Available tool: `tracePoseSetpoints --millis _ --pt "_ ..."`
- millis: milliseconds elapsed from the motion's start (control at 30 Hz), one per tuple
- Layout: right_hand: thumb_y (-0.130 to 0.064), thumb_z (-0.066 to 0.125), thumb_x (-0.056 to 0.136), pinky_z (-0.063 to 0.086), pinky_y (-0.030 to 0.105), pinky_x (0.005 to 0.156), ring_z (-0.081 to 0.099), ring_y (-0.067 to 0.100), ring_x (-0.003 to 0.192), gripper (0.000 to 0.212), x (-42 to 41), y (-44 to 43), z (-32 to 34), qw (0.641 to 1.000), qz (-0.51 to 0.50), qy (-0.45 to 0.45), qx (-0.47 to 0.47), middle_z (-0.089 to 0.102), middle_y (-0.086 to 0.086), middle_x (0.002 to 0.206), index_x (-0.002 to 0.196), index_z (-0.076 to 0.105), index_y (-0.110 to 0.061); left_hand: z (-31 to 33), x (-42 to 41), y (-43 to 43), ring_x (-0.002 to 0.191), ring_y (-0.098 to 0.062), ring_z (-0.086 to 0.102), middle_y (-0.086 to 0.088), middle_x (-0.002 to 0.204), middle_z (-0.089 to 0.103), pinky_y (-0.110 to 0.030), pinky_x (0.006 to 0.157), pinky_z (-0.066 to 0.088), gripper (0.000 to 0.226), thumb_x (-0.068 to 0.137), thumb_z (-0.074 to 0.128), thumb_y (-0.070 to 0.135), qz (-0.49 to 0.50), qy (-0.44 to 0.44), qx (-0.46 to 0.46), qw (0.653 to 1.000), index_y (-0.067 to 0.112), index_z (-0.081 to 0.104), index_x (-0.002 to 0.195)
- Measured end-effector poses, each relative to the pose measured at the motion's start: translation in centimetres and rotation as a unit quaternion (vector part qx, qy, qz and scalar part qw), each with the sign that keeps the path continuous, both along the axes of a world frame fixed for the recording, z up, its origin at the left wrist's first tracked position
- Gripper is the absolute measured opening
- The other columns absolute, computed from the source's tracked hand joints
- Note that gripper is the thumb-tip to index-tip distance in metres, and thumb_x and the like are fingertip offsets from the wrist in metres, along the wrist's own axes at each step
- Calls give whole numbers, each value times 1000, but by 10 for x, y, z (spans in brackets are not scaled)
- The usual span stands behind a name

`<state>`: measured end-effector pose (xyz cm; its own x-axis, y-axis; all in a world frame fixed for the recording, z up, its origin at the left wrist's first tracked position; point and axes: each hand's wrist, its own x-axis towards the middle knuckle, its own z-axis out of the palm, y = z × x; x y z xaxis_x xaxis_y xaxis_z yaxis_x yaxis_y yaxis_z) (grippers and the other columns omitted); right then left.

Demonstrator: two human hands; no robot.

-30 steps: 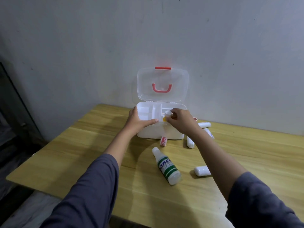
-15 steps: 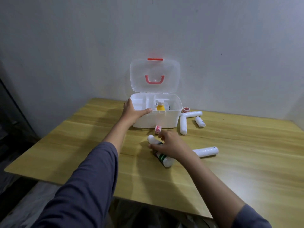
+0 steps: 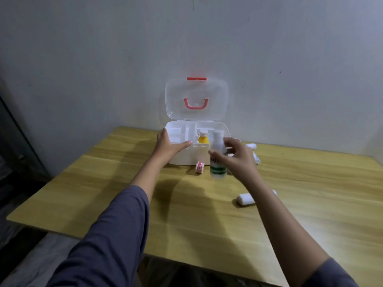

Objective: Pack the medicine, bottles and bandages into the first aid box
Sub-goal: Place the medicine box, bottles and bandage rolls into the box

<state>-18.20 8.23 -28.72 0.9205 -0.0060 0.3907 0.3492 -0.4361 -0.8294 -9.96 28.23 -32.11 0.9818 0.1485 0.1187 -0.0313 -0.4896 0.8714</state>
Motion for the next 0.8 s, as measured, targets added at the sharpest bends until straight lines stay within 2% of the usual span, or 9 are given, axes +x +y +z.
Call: tracePoseSetpoints --millis 100,200,333,433,533,600,633,700,800 --pt "-13 73 77 49 5 63 59 -3 76 34 -4 -7 14 994 -35 -59 83 65 0 90 107 62 -6 -13 -15 -3 144 -28 35 -10 157 33 -40 112 37 96 77 83 46 -14 17 -3 1000 12 33 152" --pt "-10 72 77 53 15 73 62 10 84 37 2 -7 16 992 -56 -71 93 64 0 96 111 58 -10 -21 -29 -6 144 -28 37 -10 157 35 -46 115 39 121 55 81 65 -16 36 -8 999 12 34 153" --pt "-12 72 77 53 32 83 60 17 91 39 16 -7 -5 997 -72 -6 37 61 0 97 112 56 -12 -36 -34 -11 143 -29 39 -9 155 37 -40 110 41 96 77 84 45 -11 36 -2 999 13 34 153" --pt "-17 72 76 54 46 83 63 26 92 32 22 -11 -27 997 -65 36 -32 65 7 101 104 57 -12 -46 -39 -13 144 -27 36 -8 157 33 -34 105 38 93 81 81 41 -22 39 4 999 16 31 155" --pt "-19 72 75 54 38 76 62 27 90 30 28 -14 -35 992 -50 70 -95 66 8 99 99 57 -12 -43 -42 -13 146 -26 34 -7 159 30 -33 107 36 94 83 80 43 -29 39 8 999 18 27 157" --pt "-20 72 76 41 25 56 53 23 73 20 32 -14 -32 988 -53 64 -131 57 1 73 73 52 -16 -37 -39 -13 147 -26 33 -7 159 29 -31 106 35 94 83 79 43 -27 34 11 999 18 26 157" --pt "-22 71 76 32 24 51 46 22 67 31 34 -14 -29 986 -59 59 -146 48 -3 63 63 43 -20 -34 -37 -12 147 -26 33 -7 159 28 -30 106 34 94 83 79 43 -25 31 12 999 18 26 157" --pt "-27 69 77 27 29 50 42 23 64 42 41 -12 -23 981 -73 55 -170 41 -4 56 56 33 -23 -26 -33 -10 149 -25 30 -7 161 26 -30 107 33 96 84 78 43 -24 28 13 999 17 24 158" --pt "-35 67 77 31 32 58 46 24 67 43 51 -10 -11 972 -90 57 -210 42 -6 56 54 32 -23 -13 -26 -8 152 -25 26 -6 165 19 -35 114 33 101 84 77 46 -25 23 16 999 16 18 161"
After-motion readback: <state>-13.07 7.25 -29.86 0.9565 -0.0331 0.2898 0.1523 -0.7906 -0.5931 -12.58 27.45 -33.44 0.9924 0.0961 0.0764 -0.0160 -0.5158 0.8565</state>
